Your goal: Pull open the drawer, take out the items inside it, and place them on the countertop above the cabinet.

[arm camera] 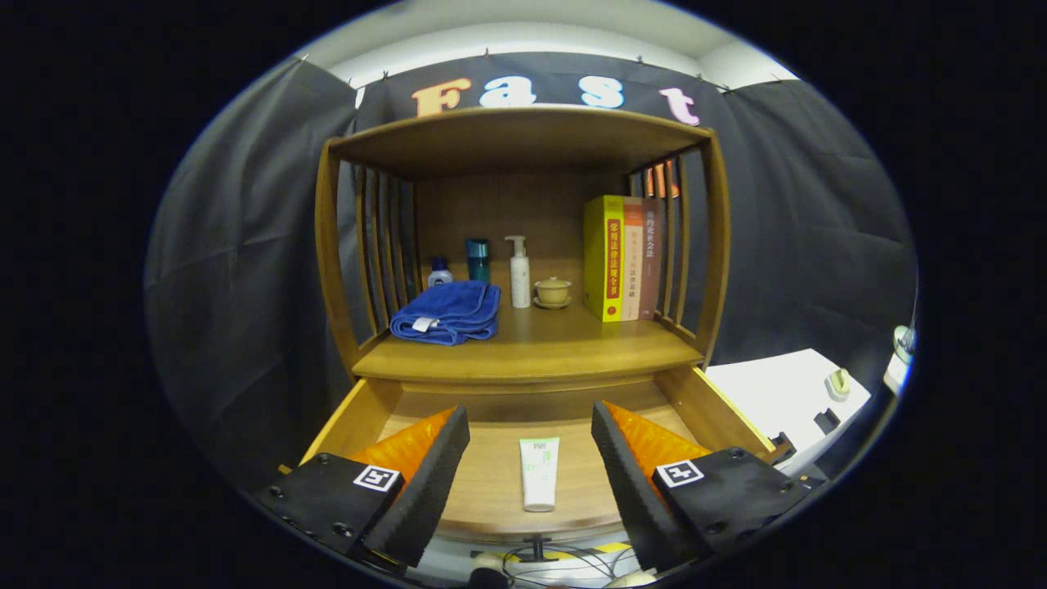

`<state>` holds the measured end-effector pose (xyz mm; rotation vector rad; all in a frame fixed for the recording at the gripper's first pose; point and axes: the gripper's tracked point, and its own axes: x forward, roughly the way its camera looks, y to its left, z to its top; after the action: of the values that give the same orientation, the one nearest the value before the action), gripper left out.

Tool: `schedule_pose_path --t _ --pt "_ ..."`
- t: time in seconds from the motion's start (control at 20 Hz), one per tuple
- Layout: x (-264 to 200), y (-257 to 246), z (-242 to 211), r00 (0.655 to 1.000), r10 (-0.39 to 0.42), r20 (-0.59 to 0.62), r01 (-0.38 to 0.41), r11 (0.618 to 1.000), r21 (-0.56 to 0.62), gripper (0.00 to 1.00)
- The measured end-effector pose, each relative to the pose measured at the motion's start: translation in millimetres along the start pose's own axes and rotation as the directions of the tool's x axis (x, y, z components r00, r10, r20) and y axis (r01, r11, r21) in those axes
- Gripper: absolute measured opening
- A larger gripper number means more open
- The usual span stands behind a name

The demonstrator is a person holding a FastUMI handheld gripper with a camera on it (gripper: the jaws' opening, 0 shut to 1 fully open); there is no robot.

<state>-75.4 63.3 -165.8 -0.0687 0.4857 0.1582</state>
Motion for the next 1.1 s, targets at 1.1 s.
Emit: schedule_pose_path --t 1.1 --pt "105.5 -1.8 -199.9 0.696 -0.012 -0.718 -0.011 1.000 -0.027 0.99"
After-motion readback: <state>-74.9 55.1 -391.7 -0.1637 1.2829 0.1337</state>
